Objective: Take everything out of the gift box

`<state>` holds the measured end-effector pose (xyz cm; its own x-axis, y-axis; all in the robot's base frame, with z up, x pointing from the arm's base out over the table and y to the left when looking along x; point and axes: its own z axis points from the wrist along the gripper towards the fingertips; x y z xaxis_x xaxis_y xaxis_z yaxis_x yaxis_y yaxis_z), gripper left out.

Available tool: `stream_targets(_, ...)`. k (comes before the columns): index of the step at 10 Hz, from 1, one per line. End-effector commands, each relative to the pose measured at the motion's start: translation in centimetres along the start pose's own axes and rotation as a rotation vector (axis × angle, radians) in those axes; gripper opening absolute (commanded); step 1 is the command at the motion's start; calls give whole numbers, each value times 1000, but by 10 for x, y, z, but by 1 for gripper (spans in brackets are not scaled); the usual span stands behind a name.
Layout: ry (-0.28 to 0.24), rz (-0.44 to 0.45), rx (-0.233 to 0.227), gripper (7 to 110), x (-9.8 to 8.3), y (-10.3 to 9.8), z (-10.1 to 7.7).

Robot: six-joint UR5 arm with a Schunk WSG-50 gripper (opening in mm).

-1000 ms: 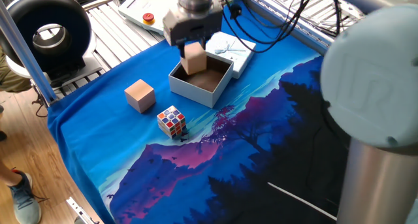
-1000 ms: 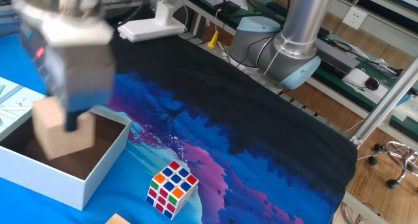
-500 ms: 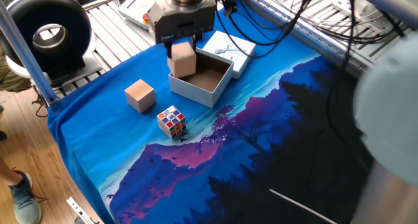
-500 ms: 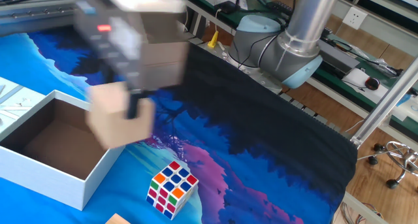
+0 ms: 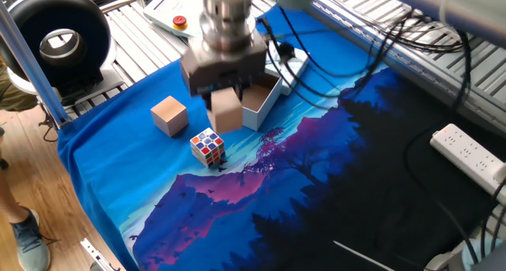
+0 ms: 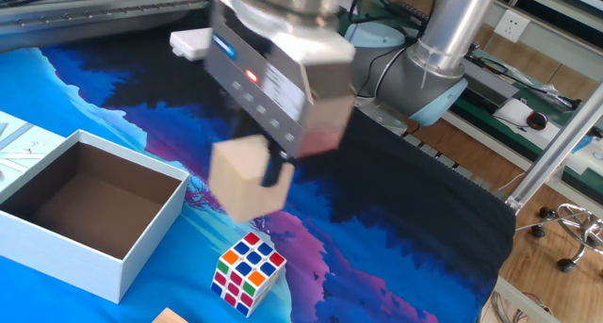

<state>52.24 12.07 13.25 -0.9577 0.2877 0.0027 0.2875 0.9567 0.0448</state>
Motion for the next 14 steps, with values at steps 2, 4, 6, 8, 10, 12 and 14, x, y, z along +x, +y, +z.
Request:
stream_targets(2,108,-35,61,7,43,-14,17)
stream_targets(4,106,-70,67,7,30,-26,36)
stream_targets(6,128,-103,77,7,29,-35,60)
stream_targets(8,124,-131,86,7,22,-46,74)
stream_targets(10,100,-126,80,7,16,-45,74)
stream_targets(12,89,-135,58,7,14,-38,74)
stream_targets(14,51,-262,-95,7,7,-3,75)
